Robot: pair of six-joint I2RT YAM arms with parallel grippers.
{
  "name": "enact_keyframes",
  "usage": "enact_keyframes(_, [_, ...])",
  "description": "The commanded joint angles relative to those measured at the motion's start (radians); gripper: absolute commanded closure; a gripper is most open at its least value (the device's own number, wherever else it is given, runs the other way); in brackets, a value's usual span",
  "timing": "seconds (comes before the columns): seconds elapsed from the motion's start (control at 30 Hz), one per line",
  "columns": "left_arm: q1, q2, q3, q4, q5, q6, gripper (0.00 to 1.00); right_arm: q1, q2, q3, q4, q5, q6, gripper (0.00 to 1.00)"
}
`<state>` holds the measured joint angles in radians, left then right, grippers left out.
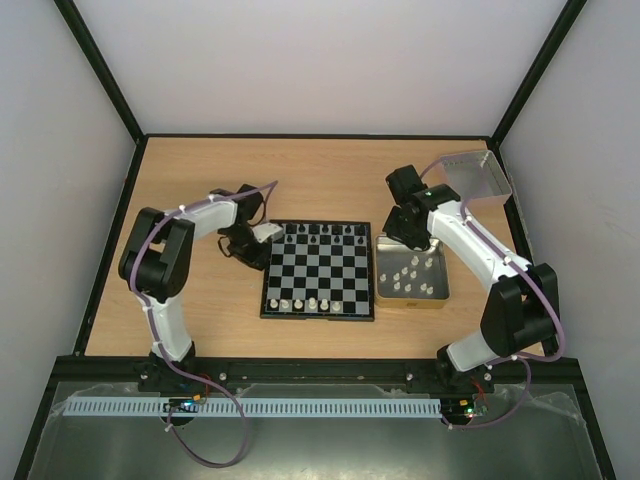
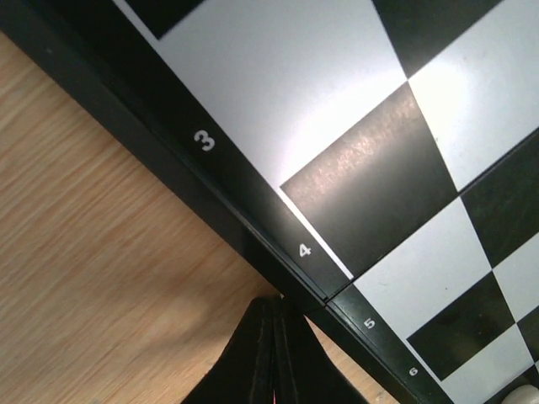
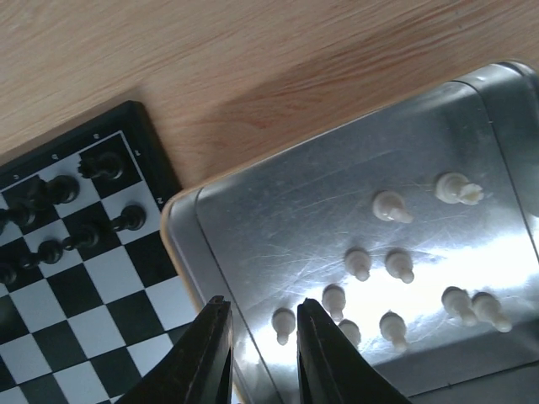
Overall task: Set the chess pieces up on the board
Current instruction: Move the chessboard to the center of the board, then pick up the chess piece from the storage box.
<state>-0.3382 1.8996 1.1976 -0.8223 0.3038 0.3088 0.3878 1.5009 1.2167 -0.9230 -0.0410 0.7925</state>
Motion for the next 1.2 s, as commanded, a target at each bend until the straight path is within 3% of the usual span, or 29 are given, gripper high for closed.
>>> enact_keyframes(0.0, [-0.039, 0.008, -0.008, -0.005, 0.039, -0.011, 0.98, -0.004, 0.007, 0.032, -0.044, 0.019, -0.016, 0.79])
enact_keyframes(0.4, [-0.003, -0.109, -0.090, -0.015, -0.148, 0.047, 0.97, -0.004, -0.023, 0.049, -0.123, 0.041, -0.025, 0.80])
enact_keyframes(0.47, [0.023, -0.143, -0.099, -0.029, -0.169, 0.061, 0.79, -0.004, -0.044, 0.036, -0.128, 0.043, -0.023, 0.80])
enact_keyframes(0.57, [0.059, -0.212, -0.107, -0.049, -0.197, 0.091, 0.60, -0.004, -0.078, 0.019, -0.148, 0.052, -0.019, 0.80])
enact_keyframes(0.93, [0.185, -0.357, -0.009, -0.188, -0.180, 0.099, 0.07, 0.049, -0.208, -0.137, -0.115, -0.037, -0.032, 0.79])
enact_keyframes(1.03, [0.191, -0.396, 0.009, -0.223, -0.189, 0.080, 0.01, 0.058, -0.230, -0.176, -0.096, -0.058, -0.064, 0.76])
enact_keyframes(1.17, [0.209, -0.442, 0.029, -0.272, -0.199, 0.056, 0.01, 0.059, -0.265, -0.208, -0.080, -0.059, -0.124, 0.59])
